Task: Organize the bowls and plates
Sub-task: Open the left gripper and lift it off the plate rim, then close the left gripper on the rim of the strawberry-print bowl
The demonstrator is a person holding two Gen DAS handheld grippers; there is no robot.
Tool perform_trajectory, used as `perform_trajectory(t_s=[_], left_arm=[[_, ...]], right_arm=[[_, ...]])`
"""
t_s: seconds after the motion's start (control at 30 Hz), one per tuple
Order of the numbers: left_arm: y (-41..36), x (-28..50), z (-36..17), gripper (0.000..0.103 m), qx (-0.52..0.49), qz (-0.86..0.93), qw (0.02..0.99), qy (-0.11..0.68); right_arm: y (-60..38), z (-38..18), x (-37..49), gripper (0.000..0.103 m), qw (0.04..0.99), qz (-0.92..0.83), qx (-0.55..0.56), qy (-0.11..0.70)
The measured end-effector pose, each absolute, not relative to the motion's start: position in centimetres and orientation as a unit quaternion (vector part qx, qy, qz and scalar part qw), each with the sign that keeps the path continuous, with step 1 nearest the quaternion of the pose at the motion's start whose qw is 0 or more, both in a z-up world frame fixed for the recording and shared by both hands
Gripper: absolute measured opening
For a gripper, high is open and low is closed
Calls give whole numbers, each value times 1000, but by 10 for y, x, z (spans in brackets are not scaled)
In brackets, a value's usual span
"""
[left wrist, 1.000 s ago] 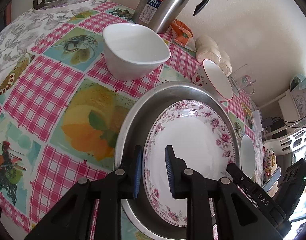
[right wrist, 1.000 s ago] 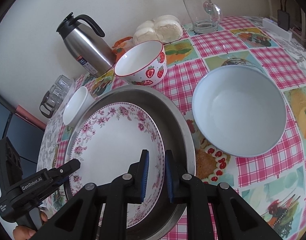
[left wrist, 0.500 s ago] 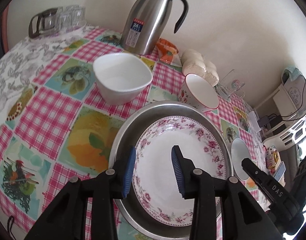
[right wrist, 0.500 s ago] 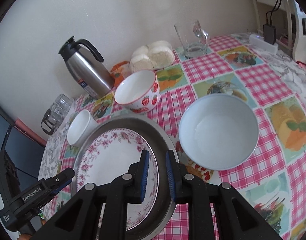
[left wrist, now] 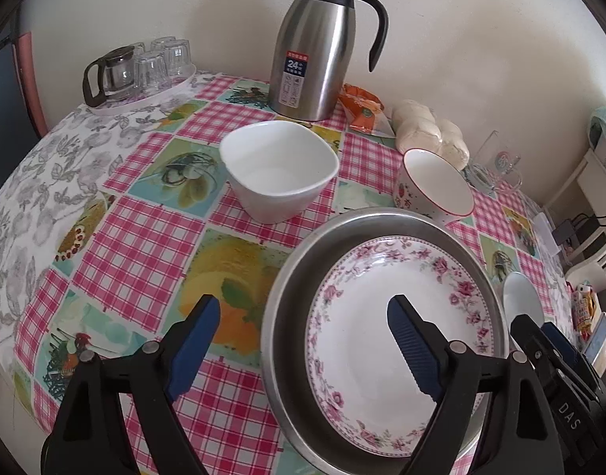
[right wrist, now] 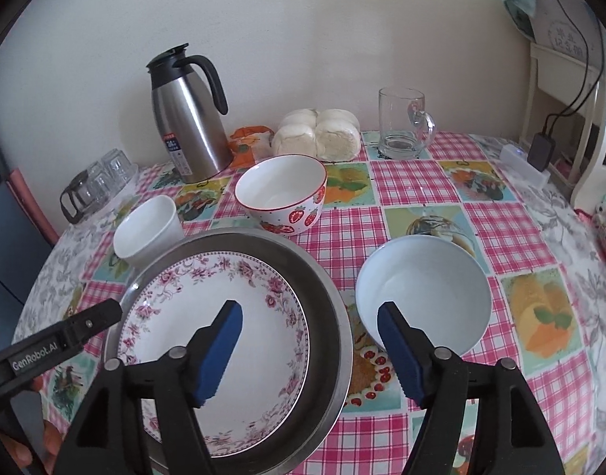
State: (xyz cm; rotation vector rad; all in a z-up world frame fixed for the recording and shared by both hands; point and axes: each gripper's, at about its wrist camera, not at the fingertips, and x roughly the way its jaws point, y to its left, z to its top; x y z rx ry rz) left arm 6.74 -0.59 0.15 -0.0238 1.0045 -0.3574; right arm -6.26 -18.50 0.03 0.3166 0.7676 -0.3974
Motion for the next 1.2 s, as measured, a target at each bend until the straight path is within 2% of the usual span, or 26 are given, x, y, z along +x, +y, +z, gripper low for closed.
perform_trajectory(t_s=[0.1, 0.17, 0.23, 0.27, 0.8, 0.93, 1.2], left_arm=[[-3, 69, 2, 95, -12, -163, 865, 474], [-2, 69, 4, 95, -15, -161, 869, 468], [-2, 68, 5, 96, -14, -159, 872, 462], [-2, 68, 6, 97, -11, -157, 874, 460], [-5, 72, 19, 99, -26, -152, 908, 390], [-11, 74, 23, 100, -44, -165, 909, 380], [-25, 90, 32, 100, -99, -236, 891, 376]], right_arm=[[-188, -3, -63, 83, 893, -195, 161, 372], [-191, -4, -65, 85, 891, -200, 167, 371], [-193, -4, -65, 92, 890, -204, 171, 370], [-194, -4, -65, 103, 890, -206, 171, 370], [-197, 5, -68, 103, 900, -235, 158, 330], [-201, 12, -70, 103, 905, -252, 161, 303], [-218, 20, -57, 103, 905, -226, 196, 303]])
